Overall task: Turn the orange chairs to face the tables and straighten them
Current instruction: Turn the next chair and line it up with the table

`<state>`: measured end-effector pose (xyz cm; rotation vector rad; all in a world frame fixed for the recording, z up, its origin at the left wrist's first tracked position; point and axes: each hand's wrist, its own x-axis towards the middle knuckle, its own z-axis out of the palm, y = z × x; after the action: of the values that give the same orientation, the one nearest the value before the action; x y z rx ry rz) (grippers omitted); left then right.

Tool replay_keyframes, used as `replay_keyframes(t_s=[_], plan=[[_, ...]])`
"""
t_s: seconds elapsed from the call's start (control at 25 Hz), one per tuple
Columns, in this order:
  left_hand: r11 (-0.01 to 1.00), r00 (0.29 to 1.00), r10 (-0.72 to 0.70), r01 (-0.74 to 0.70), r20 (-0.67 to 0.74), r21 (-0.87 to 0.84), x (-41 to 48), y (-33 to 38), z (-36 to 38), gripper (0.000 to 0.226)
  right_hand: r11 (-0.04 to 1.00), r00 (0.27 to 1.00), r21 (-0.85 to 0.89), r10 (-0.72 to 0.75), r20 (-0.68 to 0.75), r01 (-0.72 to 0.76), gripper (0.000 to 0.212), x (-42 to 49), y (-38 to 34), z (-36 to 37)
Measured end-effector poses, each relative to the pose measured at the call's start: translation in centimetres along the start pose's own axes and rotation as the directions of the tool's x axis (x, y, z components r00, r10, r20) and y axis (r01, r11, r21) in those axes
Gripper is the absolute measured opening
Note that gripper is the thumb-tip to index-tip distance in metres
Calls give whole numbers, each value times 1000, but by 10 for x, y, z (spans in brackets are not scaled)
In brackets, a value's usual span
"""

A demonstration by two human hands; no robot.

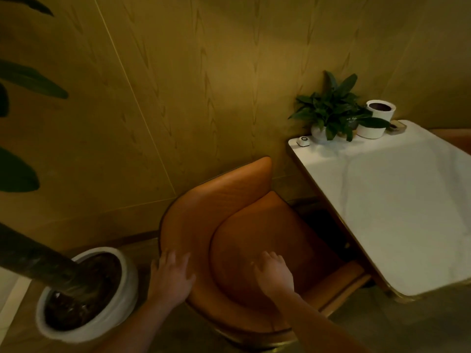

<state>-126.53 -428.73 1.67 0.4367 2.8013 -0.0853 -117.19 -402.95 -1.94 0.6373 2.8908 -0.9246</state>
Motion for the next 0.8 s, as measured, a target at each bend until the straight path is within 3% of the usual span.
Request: replay_keyframes(t_s=[0.24,0.4,0.52,0.68,0.8], plan=[[997,997,63,-66,53,41,47,-24,5,67,994,994,33,107,25,-108,38,13,-13,36],[969,974,218,-223,56,104,84,-40,5,65,982,984,76,176,1,-176,34,9,-40,69],[916,926,362,-375,110,144,107,-57,7,65,964,968,112,246,-54,-239,34,3,-71,96],[813,833,547,-552,84,183,123,-79,13,67,915,907,155,395,-144,-374,29,-17,-111,136],[759,776,628,-628,61,170,131,-85,12,86,896,868,102,443,-224,-431,28,-36,-133,156]])
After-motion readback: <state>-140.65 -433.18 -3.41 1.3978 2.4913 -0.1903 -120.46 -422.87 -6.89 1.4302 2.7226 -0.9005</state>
